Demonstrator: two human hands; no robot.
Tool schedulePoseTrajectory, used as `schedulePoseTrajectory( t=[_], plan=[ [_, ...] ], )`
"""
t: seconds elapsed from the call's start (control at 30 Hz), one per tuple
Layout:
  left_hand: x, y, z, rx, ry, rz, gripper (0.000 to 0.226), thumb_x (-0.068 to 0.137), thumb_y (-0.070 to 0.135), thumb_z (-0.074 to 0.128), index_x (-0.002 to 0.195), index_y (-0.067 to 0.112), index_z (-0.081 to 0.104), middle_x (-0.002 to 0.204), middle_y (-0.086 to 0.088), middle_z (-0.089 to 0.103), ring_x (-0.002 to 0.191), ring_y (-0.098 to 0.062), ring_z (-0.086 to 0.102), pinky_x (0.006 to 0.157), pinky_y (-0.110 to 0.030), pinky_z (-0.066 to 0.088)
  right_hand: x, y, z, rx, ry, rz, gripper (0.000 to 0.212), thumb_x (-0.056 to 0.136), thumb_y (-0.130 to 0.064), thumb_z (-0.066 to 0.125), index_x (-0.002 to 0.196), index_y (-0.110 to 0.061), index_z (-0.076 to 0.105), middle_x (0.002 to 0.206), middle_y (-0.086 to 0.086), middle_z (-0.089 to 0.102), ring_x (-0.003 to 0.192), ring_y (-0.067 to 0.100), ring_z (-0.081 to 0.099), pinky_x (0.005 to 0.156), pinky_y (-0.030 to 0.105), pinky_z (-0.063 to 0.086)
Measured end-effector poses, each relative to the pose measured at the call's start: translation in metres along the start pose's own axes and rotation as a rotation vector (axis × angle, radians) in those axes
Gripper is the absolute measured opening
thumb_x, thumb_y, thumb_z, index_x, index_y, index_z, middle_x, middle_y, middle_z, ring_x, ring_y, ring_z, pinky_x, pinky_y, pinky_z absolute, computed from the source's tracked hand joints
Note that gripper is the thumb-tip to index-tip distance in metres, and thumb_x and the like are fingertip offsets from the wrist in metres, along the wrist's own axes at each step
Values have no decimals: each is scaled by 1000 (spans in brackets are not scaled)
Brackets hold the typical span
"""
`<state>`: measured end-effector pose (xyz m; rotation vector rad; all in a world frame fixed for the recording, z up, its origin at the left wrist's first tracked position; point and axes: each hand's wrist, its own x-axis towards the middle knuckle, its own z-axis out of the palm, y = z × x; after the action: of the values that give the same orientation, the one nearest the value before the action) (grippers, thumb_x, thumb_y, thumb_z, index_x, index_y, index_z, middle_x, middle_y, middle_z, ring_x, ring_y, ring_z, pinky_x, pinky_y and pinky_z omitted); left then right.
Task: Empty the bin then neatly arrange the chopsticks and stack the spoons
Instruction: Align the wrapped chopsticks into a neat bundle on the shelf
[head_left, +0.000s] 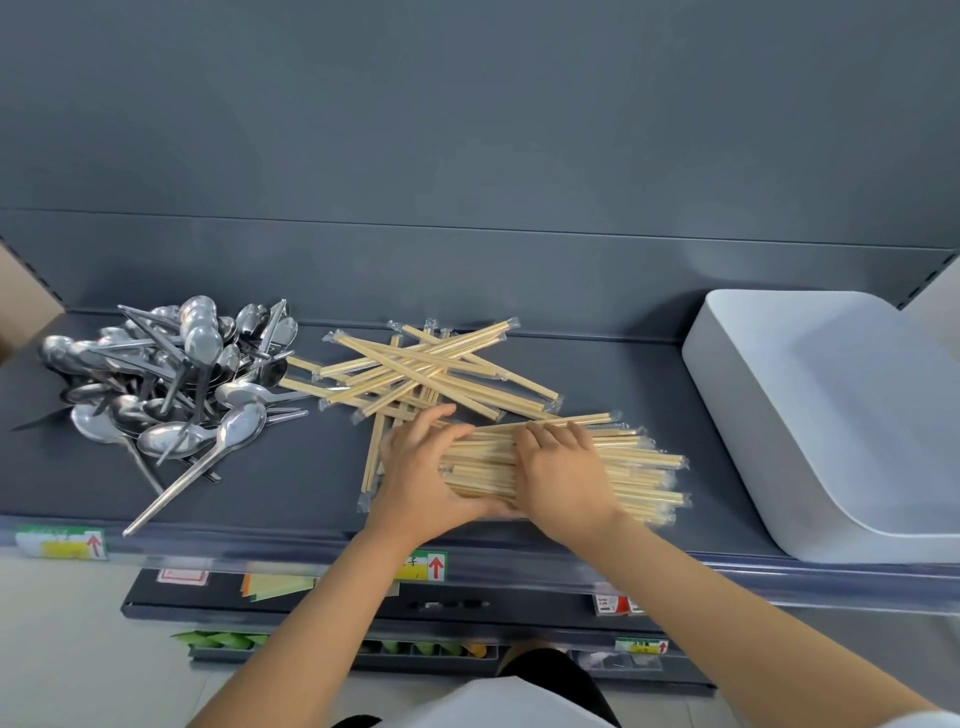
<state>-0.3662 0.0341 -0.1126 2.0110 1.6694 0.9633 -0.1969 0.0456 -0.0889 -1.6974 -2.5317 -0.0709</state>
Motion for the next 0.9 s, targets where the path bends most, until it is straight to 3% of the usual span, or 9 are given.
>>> schedulePoseTrajectory(
  t=[0.07,0.2,0.27,0.37,0.5,0.57,0.67,0.8,0.9],
  plan=[
    [1,-2,2,66,16,20,102,40,91,60,117,25,64,132,10,47,122,-8,36,112,-43,20,2,-6,2,-12,-19,9,56,73,-35,34,101,-1,69,90,15,72,82,31,70,77,42,57],
    [2,-2,1,112,36,32,91,45,88,60,112,27,66,138,6,46,132,-16,28,112,-48,24,3,-5,7,33,71,-76,56,54,-26,83,104,-4,70,96,14,73,85,29,71,73,39,56],
    [0,1,1,234,47,70,87,49,91,54,109,29,66,140,4,48,137,-19,26,114,-53,13,3,-3,5,82,143,-95,45,57,-28,77,97,-8,71,87,6,74,73,24,71,65,31,55],
    [-1,7,0,374,68,80,86,52,95,46,104,30,68,137,5,52,137,-24,31,114,-55,3,11,-1,-2,225,186,-44,32,78,-18,47,100,-9,69,85,5,72,61,27,67,52,27,48],
    [0,5,-1,347,12,61,93,51,98,43,112,30,63,120,14,59,123,-14,45,115,-49,7,40,2,-15,543,159,54,35,91,0,44,120,-8,61,112,11,65,99,30,61,76,30,45],
    [0,3,1,308,-7,55,93,50,96,48,116,30,60,116,15,59,116,-11,49,115,-45,13,64,3,-22,546,160,20,39,91,2,43,127,-8,56,121,10,60,113,28,53,87,26,39],
    [2,2,1,290,-49,51,95,50,94,51,122,31,56,120,16,55,118,-11,45,114,-33,11,106,1,-26,415,-10,-5,57,87,7,40,140,-13,40,141,8,45,129,29,40,102,34,35],
    [4,0,1,269,-66,51,95,51,92,52,125,33,52,124,16,52,121,-9,42,114,-30,7,155,2,-19,131,-211,-128,65,90,3,42,150,-13,21,156,7,25,142,24,25,113,36,22],
    [5,-3,3,248,-55,41,97,50,91,53,124,30,54,124,13,54,120,-11,44,112,-30,12,178,3,-10,-40,-310,-265,63,92,-2,41,150,-18,22,153,6,31,137,25,35,110,36,27]
  ],
)
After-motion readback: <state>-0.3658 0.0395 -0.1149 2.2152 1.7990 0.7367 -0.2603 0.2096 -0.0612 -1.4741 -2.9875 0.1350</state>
